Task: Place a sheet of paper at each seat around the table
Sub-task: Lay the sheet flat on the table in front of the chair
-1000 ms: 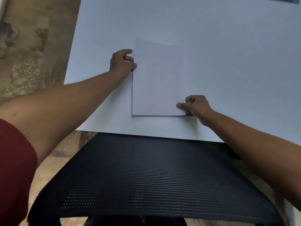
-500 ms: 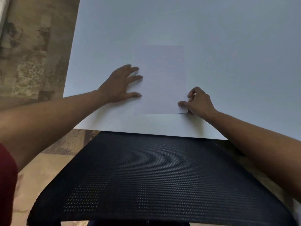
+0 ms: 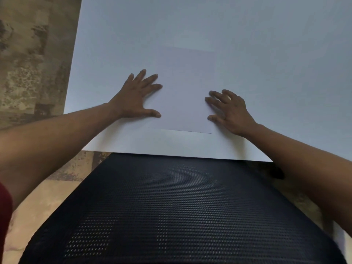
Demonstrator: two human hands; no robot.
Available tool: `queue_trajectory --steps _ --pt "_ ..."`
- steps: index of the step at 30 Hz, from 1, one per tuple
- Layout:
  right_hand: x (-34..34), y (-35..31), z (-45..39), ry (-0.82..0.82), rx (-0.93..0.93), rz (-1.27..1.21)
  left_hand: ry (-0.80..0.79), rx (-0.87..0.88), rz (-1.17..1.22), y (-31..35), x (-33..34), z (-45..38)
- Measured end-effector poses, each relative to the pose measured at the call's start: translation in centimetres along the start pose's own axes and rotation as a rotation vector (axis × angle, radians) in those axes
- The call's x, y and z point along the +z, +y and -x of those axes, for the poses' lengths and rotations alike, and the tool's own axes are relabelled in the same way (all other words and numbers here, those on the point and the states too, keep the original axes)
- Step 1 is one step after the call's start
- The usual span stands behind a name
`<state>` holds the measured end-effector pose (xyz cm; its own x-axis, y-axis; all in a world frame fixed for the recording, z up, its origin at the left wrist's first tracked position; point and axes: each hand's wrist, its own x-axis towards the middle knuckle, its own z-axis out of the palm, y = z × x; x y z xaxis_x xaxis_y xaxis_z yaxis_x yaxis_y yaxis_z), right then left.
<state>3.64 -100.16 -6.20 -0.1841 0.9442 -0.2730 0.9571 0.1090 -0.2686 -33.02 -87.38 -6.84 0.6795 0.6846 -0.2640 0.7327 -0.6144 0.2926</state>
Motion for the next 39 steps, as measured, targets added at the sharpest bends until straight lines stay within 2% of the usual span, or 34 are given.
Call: queue_trajectory --steps 5,10,15,23,39 --pt "-0.8 0.8 -1.5 0.033 0.006 -0.026 0.089 -0.007 -0.035 -1.0 -0.3 -0.8" --pt "-1.2 0.8 -1.7 0.048 0.018 -0.085 0.048 -0.053 -0.058 -0.6 -0.9 -1.2" --pt "-0.1 1.1 -0.7 -0.001 -0.026 -0.108 0.062 -0.063 0.057 -0.3 -1.0 -0.7" --pt "0.4 1.3 -1.3 0.032 0.012 -0.137 -0.029 -0.035 -0.047 -0.6 -1.5 -1.0" --pt "0.7 1.7 -1.7 0.077 -0.015 -0.092 -0.031 -0.012 -0.103 -1.4 -1.2 -1.4"
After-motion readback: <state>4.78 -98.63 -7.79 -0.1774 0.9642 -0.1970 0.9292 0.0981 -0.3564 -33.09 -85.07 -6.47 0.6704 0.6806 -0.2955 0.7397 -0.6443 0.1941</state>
